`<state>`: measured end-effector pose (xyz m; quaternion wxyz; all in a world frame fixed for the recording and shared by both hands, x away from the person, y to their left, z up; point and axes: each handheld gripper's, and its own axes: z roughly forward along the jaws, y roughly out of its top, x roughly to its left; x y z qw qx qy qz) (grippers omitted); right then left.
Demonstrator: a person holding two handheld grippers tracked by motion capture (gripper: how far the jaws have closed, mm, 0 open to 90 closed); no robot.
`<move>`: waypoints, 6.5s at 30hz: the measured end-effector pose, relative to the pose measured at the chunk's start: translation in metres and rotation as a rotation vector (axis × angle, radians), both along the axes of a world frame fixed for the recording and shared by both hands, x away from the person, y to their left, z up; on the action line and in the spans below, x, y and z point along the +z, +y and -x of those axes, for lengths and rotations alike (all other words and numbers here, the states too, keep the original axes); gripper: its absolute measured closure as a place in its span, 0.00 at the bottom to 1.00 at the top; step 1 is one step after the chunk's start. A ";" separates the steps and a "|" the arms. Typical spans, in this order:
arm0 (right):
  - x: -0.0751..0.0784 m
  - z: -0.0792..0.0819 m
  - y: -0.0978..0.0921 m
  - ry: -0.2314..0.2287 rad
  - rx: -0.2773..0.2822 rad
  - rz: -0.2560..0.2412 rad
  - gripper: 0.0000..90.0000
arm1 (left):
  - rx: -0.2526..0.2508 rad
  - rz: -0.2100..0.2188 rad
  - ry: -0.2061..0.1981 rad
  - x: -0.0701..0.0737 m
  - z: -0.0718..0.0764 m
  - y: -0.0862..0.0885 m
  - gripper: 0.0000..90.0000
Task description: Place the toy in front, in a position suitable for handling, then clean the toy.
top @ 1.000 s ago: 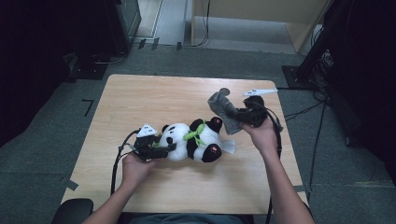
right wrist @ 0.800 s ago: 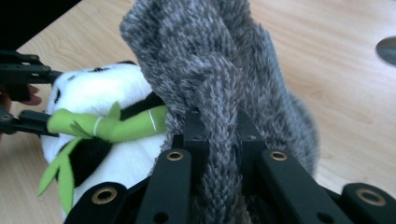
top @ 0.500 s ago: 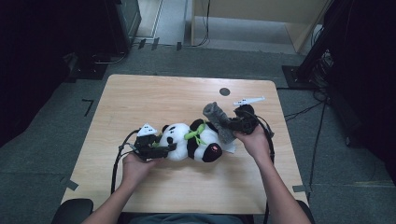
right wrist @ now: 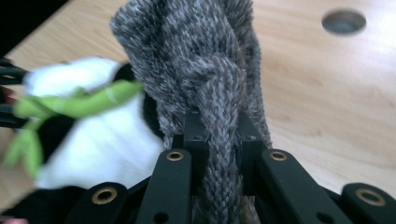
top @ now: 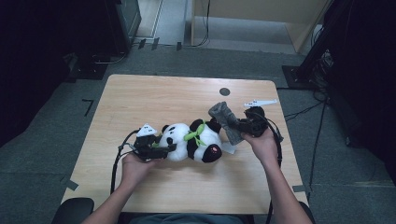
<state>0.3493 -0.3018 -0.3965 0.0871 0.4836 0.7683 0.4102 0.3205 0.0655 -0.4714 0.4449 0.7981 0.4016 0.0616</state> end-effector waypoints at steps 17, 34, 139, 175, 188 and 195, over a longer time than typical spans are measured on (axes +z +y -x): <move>-0.012 0.015 0.062 0.018 0.185 -0.004 0.89 | -0.001 -0.002 -0.005 -0.001 0.001 0.000 0.40; -0.034 0.026 0.051 0.006 0.190 0.028 0.90 | -0.008 -0.012 -0.013 -0.003 0.005 -0.002 0.42; -0.002 0.027 -0.003 0.054 0.114 -0.043 0.90 | 0.025 0.025 0.042 0.004 -0.006 0.001 0.46; -0.014 0.045 0.011 0.035 0.120 0.057 0.89 | 0.009 0.020 0.030 0.002 -0.005 0.001 0.45; 0.016 0.067 0.040 -0.057 0.212 0.005 0.89 | 0.012 0.019 0.030 0.002 -0.005 0.001 0.45; -0.001 0.064 0.046 -0.027 0.246 0.032 0.89 | 0.010 0.019 0.042 0.002 -0.005 0.001 0.45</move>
